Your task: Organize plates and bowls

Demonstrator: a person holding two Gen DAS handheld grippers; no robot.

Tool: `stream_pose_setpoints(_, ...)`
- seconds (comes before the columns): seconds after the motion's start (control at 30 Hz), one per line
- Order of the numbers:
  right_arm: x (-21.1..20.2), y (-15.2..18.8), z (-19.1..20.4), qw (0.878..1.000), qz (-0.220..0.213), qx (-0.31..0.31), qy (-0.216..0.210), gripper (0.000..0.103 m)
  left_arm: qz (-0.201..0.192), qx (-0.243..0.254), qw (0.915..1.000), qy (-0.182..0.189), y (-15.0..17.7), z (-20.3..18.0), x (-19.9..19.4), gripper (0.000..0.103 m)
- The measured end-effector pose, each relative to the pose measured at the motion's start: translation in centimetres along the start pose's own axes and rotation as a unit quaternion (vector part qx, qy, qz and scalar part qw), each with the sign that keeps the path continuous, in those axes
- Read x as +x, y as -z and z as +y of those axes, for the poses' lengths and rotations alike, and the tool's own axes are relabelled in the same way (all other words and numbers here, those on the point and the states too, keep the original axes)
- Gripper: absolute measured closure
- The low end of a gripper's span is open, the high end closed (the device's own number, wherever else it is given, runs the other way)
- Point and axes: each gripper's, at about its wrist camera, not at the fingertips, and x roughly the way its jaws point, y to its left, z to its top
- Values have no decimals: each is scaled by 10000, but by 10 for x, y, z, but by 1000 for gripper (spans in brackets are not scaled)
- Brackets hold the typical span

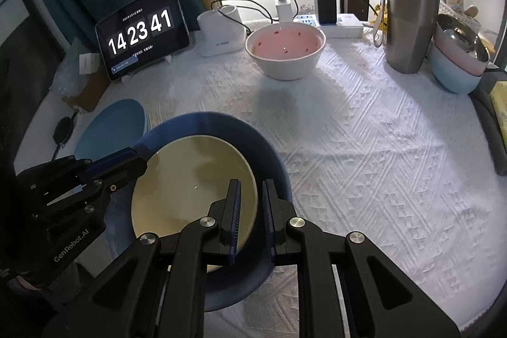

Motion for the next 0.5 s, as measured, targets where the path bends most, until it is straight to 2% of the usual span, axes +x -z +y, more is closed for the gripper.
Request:
stream_pose_setpoints(0.1, -6, -3, 0, 10000, -82, -36, 16, 80, -46, -54, 10000, -35, -5, -1, -3, 88)
stream_pose_setpoints(0.5, -18, -14, 0, 9996, -282, -75, -59, 77, -160, -49, 9997, -193, -17, -9, -10, 80)
